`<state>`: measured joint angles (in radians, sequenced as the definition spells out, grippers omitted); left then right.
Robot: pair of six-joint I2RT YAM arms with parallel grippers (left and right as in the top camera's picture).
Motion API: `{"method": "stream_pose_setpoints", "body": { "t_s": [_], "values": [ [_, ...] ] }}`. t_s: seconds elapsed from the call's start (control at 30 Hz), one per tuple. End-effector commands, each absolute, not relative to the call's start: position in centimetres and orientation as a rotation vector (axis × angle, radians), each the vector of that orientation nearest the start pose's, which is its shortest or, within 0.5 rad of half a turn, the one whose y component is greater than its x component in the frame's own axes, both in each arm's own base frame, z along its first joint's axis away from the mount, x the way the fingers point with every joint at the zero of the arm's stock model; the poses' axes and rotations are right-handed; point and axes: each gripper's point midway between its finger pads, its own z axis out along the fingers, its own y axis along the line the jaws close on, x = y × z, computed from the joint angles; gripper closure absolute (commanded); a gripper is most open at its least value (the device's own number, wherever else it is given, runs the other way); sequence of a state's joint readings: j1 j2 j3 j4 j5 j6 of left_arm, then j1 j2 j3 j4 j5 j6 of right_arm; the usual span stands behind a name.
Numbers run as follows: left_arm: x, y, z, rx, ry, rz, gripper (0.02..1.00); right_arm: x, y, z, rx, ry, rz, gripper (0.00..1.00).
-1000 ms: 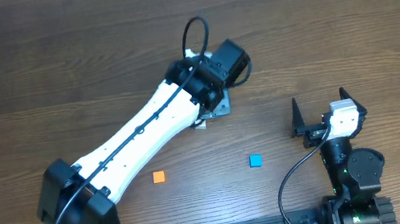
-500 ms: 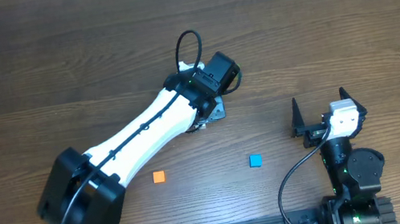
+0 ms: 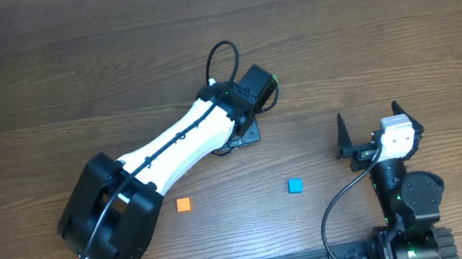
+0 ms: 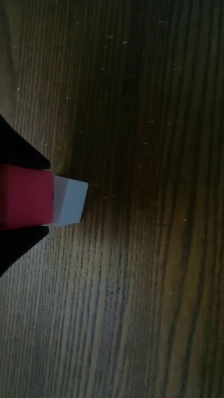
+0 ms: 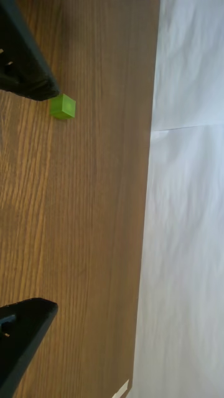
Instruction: Stack Cubes
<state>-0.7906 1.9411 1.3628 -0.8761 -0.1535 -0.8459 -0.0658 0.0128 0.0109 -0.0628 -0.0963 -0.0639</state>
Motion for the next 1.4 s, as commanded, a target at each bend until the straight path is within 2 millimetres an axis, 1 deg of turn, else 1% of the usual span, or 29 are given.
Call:
{"method": "stream_pose_setpoints", "body": {
  "t_s": [0.03,0.13,0.73,0.97,1.1,1.2,1.33,1.37,1.4],
  "values": [
    [28.95,-25.08,2.78,-0.104,2.957,0.03,0.976,24.61,0.04,15.9,-0.078,1.633,-0.021,0.007],
    [29.25,-24.98,2.77,-0.116,2.953,0.023,0.978,24.61,0.04,15.9,-0.078,1.633,-0.021,0.009],
    [29.11,-25.02,2.41,-0.115,2.964,0.026,0.98,24.61,0.05,15.91,-0.079,1.633,-0.021,0.007],
    [29.04,-24.95,2.2,-0.115,2.968,0.033,0.967,24.61,0.04,15.91,-0.078,1.633,-0.021,0.009],
    [29.02,-24.93,2.11,-0.115,2.97,0.036,0.932,24.61,0.04,15.91,-0.078,1.633,-0.021,0.007],
    [29.02,-24.93,2.08,-0.115,2.971,0.037,0.851,24.61,0.05,15.91,-0.079,1.633,-0.021,0.007],
    [29.01,-24.93,2.07,-0.114,2.971,0.037,0.612,24.61,0.04,15.91,-0.078,1.633,-0.021,0.007],
    [29.04,-24.91,2.07,-0.116,2.971,0.037,0.448,24.61,0.05,15.91,-0.079,1.633,-0.021,0.009],
    [29.07,-24.88,2.07,-0.118,2.971,0.037,0.334,24.61,0.04,15.91,-0.078,1.633,-0.021,0.009]
  ]
}}
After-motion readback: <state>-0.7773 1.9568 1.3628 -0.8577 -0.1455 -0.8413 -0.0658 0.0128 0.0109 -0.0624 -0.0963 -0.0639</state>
